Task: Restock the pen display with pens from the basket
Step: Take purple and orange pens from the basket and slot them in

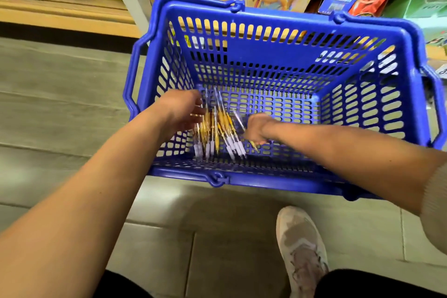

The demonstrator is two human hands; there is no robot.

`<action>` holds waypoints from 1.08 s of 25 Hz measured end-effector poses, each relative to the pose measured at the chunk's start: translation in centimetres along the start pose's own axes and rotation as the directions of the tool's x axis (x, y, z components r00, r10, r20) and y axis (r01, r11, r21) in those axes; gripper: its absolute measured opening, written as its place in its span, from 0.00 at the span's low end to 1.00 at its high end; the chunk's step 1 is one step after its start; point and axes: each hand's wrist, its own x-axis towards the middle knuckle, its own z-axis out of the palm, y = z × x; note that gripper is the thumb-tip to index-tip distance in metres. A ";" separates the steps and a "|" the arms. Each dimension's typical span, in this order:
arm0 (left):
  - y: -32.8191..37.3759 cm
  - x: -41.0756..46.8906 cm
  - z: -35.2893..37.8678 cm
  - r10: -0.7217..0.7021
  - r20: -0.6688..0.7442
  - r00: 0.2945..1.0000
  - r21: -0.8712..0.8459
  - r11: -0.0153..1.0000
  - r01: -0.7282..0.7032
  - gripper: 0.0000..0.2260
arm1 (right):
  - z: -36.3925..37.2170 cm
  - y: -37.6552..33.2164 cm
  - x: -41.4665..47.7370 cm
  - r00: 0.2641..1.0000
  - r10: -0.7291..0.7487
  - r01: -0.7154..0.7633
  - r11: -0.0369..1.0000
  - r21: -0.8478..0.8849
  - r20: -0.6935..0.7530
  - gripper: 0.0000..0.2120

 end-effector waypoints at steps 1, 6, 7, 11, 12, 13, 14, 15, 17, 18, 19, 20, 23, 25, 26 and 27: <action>-0.1 0.2 -0.1 0.000 0.001 1.000 -0.005 1.000 0.000 0.11 | -1.4 -0.1 -0.3 1.000 -0.024 0.023 0.998 0.057 0.007 0.15; 0.4 1.0 0.2 0.017 0.049 0.999 -0.013 1.000 -0.016 0.08 | -5.2 -2.7 -4.2 0.924 -0.381 0.234 0.644 0.728 0.040 0.06; 0.6 1.0 0.3 0.014 0.057 0.998 -0.026 1.000 -0.013 0.08 | -5.3 -3.3 -4.9 0.900 -0.434 0.261 0.585 0.768 0.024 0.07; 0.6 0.7 0.7 0.066 0.040 0.997 -0.113 0.992 -0.061 0.05 | -5.3 -4.8 -5.2 0.841 -0.536 0.375 0.485 0.790 -0.070 0.09; 0.6 0.7 0.7 0.093 0.020 0.995 -0.131 0.987 -0.090 0.04 | -5.4 -4.5 -4.9 0.831 -0.550 0.395 0.476 0.786 -0.085 0.08; 0.7 0.8 0.6 0.116 -0.008 0.993 -0.141 0.983 -0.116 0.06 | -5.3 -4.1 -4.4 0.837 -0.540 0.405 0.497 0.767 -0.092 0.07; 0.8 0.9 0.5 0.134 -0.034 0.990 -0.145 0.980 -0.137 0.07 | -5.2 -3.4 -3.7 0.864 -0.495 0.400 0.562 0.724 -0.094 0.06; 0.9 0.9 0.4 0.146 -0.050 0.988 -0.147 0.977 -0.152 0.08 | -4.8 -2.7 -2.9 0.907 -0.410 0.372 0.679 0.632 -0.094 0.06; 1.1 0.8 0.2 0.137 -0.041 0.990 -0.153 0.978 -0.142 0.08 | -3.5 -1.4 -1.0 0.980 -0.158 0.189 0.930 0.314 -0.123 0.11; 1.1 0.8 0.2 0.128 -0.031 0.991 -0.135 0.982 -0.131 0.08 | -2.6 -1.2 -0.3 0.989 -0.045 0.074 0.975 0.211 -0.139 0.14; 0.9 0.9 0.1 0.125 -0.030 0.992 -0.097 0.987 -0.127 0.08 | -1.8 -1.2 0.3 0.988 0.035 -0.004 0.980 0.201 -0.151 0.16; 0.8 1.0 0.1 0.124 -0.032 0.992 -0.058 0.990 -0.126 0.08 | -1.2 -1.3 0.8 0.982 0.089 -0.045 0.967 0.252 -0.166 0.17; 0.5 1.2 0.1 0.103 -0.010 0.995 -0.045 0.994 -0.103 0.07 | -0.8 -1.1 2.0 0.964 0.153 -0.089 0.957 0.277 -0.218 0.18; 0.7 1.2 0.1 0.078 0.000 0.997 -0.103 0.992 -0.078 0.08 | -1.8 -0.5 1.9 0.968 0.151 -0.103 0.967 0.232 -0.200 0.09; 0.8 1.1 0.1 0.066 0.005 0.998 -0.149 0.987 -0.065 0.10 | -2.5 -0.3 1.6 0.975 0.128 -0.094 0.978 0.185 -0.181 0.05; 0.9 1.0 0.2 0.055 0.013 0.998 -0.193 0.980 -0.052 0.11 | -3.1 -0.1 1.2 0.985 0.071 -0.047 0.987 0.153 -0.159 0.05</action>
